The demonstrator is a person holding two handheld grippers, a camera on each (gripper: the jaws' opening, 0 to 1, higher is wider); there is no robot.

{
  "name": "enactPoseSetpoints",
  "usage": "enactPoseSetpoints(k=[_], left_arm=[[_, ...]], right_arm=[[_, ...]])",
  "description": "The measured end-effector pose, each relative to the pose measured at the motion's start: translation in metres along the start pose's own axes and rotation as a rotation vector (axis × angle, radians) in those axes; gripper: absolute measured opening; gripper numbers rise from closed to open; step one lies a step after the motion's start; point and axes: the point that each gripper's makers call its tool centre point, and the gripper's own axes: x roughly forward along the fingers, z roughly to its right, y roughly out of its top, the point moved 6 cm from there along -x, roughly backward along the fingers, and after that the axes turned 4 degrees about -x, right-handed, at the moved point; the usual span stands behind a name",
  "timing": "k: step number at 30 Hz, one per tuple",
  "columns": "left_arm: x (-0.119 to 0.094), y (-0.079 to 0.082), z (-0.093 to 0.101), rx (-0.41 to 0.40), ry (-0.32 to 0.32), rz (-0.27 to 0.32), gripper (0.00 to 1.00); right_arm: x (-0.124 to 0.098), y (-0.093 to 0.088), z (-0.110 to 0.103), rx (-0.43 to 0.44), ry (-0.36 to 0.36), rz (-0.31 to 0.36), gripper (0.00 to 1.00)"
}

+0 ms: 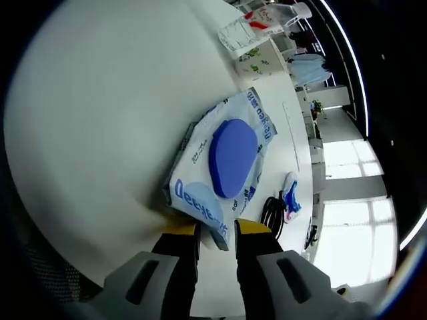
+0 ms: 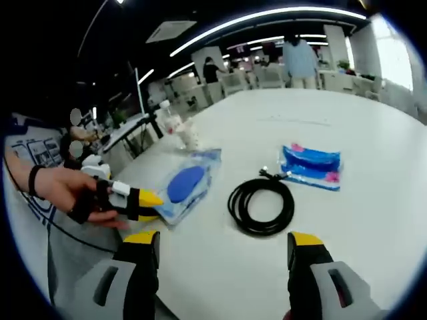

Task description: Arrange the tabletop items into an orderly group along one side of the table until the central work area is clear of visible clutter.

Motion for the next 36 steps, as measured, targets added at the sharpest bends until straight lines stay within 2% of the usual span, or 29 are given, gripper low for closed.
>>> enactPoseSetpoints(k=[11, 15, 24, 26, 27, 29, 36], left_arm=[[0.005, 0.002, 0.000, -0.027, -0.003, 0.006, 0.10], [0.007, 0.004, -0.001, -0.034, 0.004, 0.007, 0.08], [0.007, 0.004, -0.005, -0.011, 0.020, -0.004, 0.05], [0.005, 0.005, -0.006, 0.003, 0.024, -0.011, 0.05], [0.003, 0.004, -0.008, 0.054, 0.038, -0.037, 0.05], [0.001, 0.006, -0.008, 0.100, 0.046, -0.050, 0.05], [-0.009, 0.018, -0.018, 0.128, 0.056, -0.070, 0.05]], right_arm=[[-0.014, -0.004, -0.017, -0.023, 0.010, 0.008, 0.96], [-0.013, -0.006, -0.021, -0.044, -0.003, -0.009, 0.97], [-0.018, -0.006, -0.023, -0.020, -0.031, 0.006, 0.96], [-0.019, -0.007, -0.023, -0.023, -0.037, 0.002, 0.96], [-0.020, -0.006, -0.024, -0.021, -0.040, 0.003, 0.96], [-0.021, -0.005, -0.026, -0.010, -0.046, 0.012, 0.96], [-0.017, -0.005, -0.030, 0.016, -0.055, 0.026, 0.95]])
